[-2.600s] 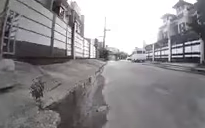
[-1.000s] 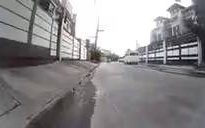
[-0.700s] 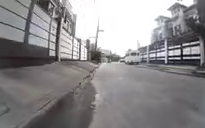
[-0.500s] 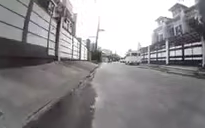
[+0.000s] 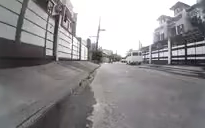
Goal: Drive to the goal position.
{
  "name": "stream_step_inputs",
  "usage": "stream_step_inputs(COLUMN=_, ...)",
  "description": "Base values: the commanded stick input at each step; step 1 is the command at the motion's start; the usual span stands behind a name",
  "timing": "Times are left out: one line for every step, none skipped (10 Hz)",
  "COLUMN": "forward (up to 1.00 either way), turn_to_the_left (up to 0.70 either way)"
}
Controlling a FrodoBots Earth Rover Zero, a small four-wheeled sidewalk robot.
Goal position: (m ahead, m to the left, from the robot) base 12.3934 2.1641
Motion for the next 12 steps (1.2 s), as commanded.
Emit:
stream_step_inputs(forward=0.64, turn_to_the_left=0.00)
stream_step_inputs(forward=0.64, turn_to_the_left=0.00)
stream_step_inputs(forward=0.64, turn_to_the_left=0.00)
stream_step_inputs(forward=0.64, turn_to_the_left=0.00)
stream_step_inputs(forward=0.64, turn_to_the_left=-0.15)
stream_step_inputs(forward=0.64, turn_to_the_left=-0.30)
stream_step_inputs(forward=0.64, turn_to_the_left=-0.32)
stream_step_inputs(forward=0.64, turn_to_the_left=-0.32)
stream_step_inputs(forward=0.64, turn_to_the_left=-0.30)
stream_step_inputs(forward=0.64, turn_to_the_left=-0.15)
stream_step_inputs(forward=0.64, turn_to_the_left=-0.01)
stream_step_inputs(forward=0.64, turn_to_the_left=0.00)
